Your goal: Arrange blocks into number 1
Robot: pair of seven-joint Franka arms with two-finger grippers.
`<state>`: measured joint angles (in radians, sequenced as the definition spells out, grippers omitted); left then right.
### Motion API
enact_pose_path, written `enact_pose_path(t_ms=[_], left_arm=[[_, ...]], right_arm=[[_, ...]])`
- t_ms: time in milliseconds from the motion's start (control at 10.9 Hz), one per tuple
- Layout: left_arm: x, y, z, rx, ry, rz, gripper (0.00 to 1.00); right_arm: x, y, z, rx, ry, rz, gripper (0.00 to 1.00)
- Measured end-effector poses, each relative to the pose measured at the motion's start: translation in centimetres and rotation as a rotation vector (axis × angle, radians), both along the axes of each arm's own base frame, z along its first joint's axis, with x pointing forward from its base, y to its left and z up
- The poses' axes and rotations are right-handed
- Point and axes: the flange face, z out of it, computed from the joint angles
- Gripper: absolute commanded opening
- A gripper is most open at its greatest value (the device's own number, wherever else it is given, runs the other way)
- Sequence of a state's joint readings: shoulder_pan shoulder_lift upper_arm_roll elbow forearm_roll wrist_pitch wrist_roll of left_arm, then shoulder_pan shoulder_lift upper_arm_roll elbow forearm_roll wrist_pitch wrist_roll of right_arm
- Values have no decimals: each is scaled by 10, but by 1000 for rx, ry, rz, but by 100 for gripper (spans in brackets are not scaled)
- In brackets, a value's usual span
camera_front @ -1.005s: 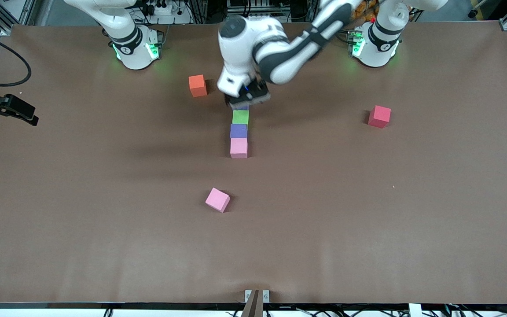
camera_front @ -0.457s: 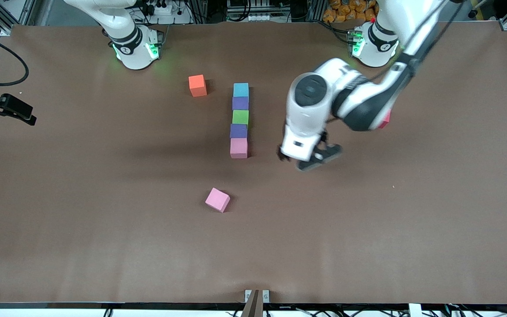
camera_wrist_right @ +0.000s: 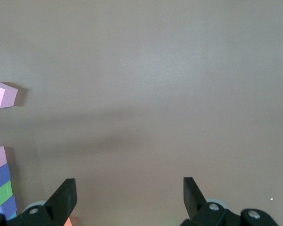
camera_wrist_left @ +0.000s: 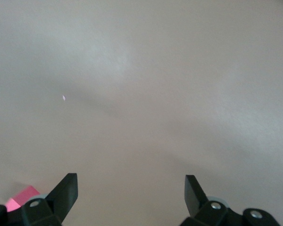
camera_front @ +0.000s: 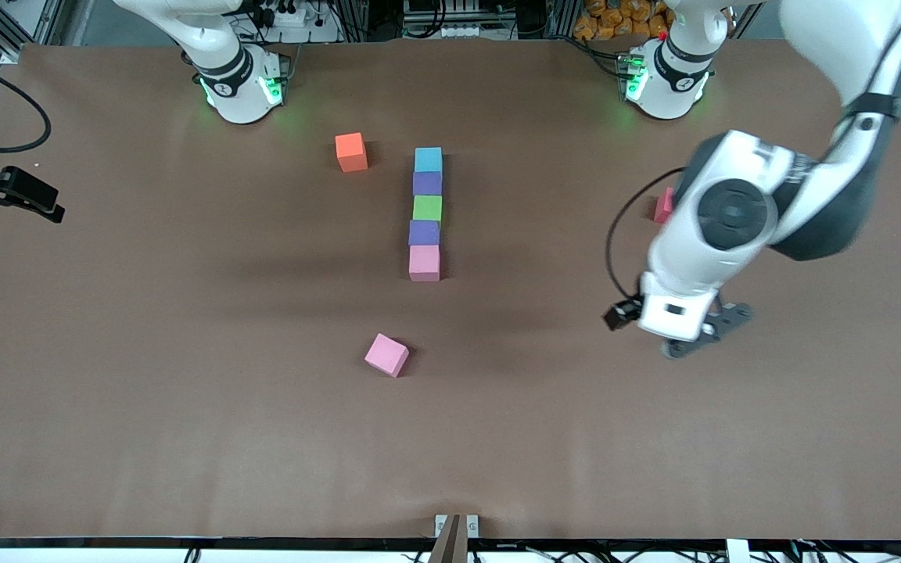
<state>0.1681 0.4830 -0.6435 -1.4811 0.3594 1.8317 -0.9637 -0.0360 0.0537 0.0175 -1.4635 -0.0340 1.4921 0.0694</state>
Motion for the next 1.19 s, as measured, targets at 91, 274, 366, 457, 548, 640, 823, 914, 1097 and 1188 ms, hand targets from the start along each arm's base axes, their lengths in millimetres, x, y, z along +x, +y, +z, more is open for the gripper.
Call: enact_pose_path(t_ms=[91,274,366,457,548,640,823,914,1097,1188], left_arm=[[3,14,7,-8,-2,-17,100],[3,41,25,6,14,-54,100],[2,53,33,13,18,-76,100],[2,63,37,15,26,-87,100],[2,75,40,11,40,-102,100],[3,88,43,9,48,-131,100],[3,112,46,3,67,-188,100],[0,118,47,1,80,-207,100],[-19,119,47,-19,114,-250,100],[-33,122,48,-21,127,-266,100]], right_arm=[[0,0,0,0,0,0,100],[0,0,0,0,1,0,100],[0,0,0,0,2,0,100],[0,0,0,0,2,0,100],[0,0,0,0,2,0,100],[0,0,0,0,2,0,100],[0,0,0,0,3,1,100],[0,0,0,0,3,1,100],[-1,1,-1,0,8,1,100],[-1,1,-1,0,11,1,100]])
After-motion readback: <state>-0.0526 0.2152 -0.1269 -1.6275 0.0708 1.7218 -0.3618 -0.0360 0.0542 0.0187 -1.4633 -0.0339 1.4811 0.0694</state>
